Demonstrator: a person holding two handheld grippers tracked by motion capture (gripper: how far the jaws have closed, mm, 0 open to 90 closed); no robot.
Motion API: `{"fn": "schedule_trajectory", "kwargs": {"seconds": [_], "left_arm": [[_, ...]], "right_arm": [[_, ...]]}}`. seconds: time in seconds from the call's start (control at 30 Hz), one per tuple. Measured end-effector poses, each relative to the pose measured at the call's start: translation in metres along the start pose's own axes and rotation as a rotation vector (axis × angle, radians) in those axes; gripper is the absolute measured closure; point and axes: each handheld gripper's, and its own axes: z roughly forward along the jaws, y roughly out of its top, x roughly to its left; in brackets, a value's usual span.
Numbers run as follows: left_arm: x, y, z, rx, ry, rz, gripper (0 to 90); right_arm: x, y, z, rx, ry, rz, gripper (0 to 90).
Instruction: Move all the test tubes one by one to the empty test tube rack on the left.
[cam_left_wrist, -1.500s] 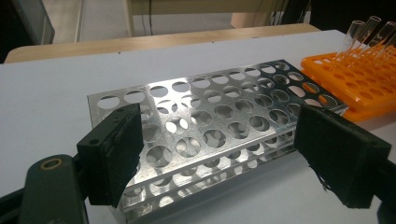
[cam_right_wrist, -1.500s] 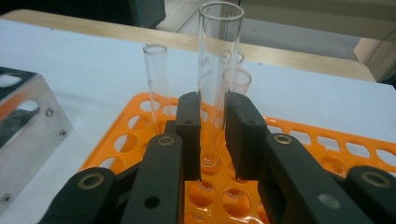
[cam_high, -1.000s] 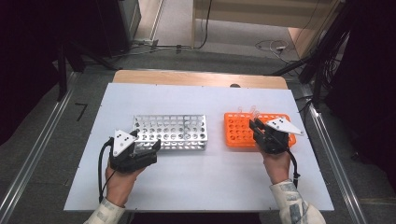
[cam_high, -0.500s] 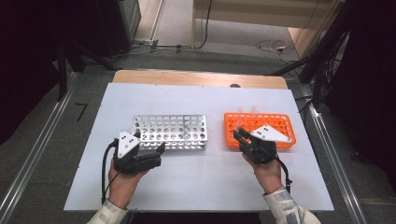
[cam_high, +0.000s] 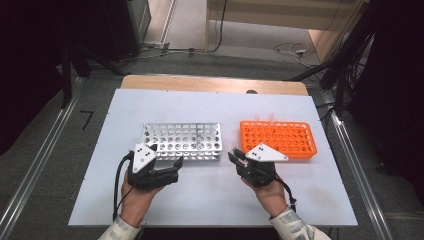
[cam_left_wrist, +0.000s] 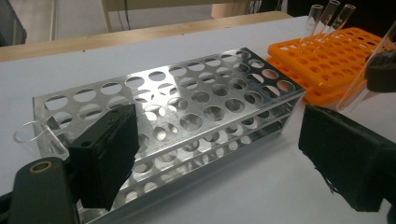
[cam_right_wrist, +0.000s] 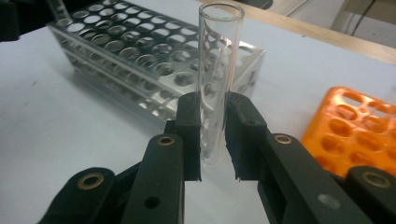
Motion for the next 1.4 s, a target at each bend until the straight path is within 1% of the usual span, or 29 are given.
{"fn": "schedule_trajectory", "kwargs": {"seconds": [0.03,0.07,0.3,0.43,0.5,0.63,0.77,0.87,0.9,0.93,1.23,1.4], "left_arm": [[-0.002,0.0,0.0,0.0,-0.005,0.004,12.4],[-0.004,0.0,0.001,0.0,-0.008,0.006,12.4],[-0.02,-0.002,0.002,0.0,-0.053,0.035,14.1],[-0.029,-0.003,0.003,0.004,-0.08,0.054,15.6],[-0.033,-0.004,0.004,0.005,-0.093,0.057,16.7],[-0.039,-0.006,0.006,0.009,-0.128,0.07,22.8],[-0.044,-0.008,0.008,0.01,-0.188,0.071,33.8],[-0.046,-0.01,0.009,0.015,-0.212,0.081,42.7],[-0.046,-0.01,0.009,0.014,-0.216,0.081,48.2],[-0.047,-0.01,0.009,0.013,-0.218,0.08,48.2],[-0.047,-0.011,0.009,0.018,-0.209,0.093,70.9],[-0.048,-0.011,0.009,0.016,-0.205,0.101,73.9]], "right_arm": [[0.007,-0.001,0.003,0.005,0.016,-0.011,73.8],[0.007,-0.001,0.003,0.005,0.016,-0.011,73.8],[0.034,-0.005,0.017,0.036,0.075,-0.068,73.8],[0.047,-0.006,0.024,0.047,0.108,-0.089,73.8],[0.052,-0.007,0.026,0.054,0.121,-0.093,73.8],[0.06,-0.007,0.03,0.062,0.141,-0.106,73.8],[0.066,-0.007,0.032,0.065,0.159,-0.105,73.8],[0.07,-0.008,0.034,0.065,0.175,-0.11,73.7],[0.072,-0.008,0.034,0.068,0.182,-0.111,73.8],[0.072,-0.008,0.034,0.068,0.182,-0.111,73.8],[0.078,-0.007,0.033,0.068,0.202,-0.104,73.8],[0.078,-0.007,0.033,0.07,0.204,-0.104,73.7]]}}
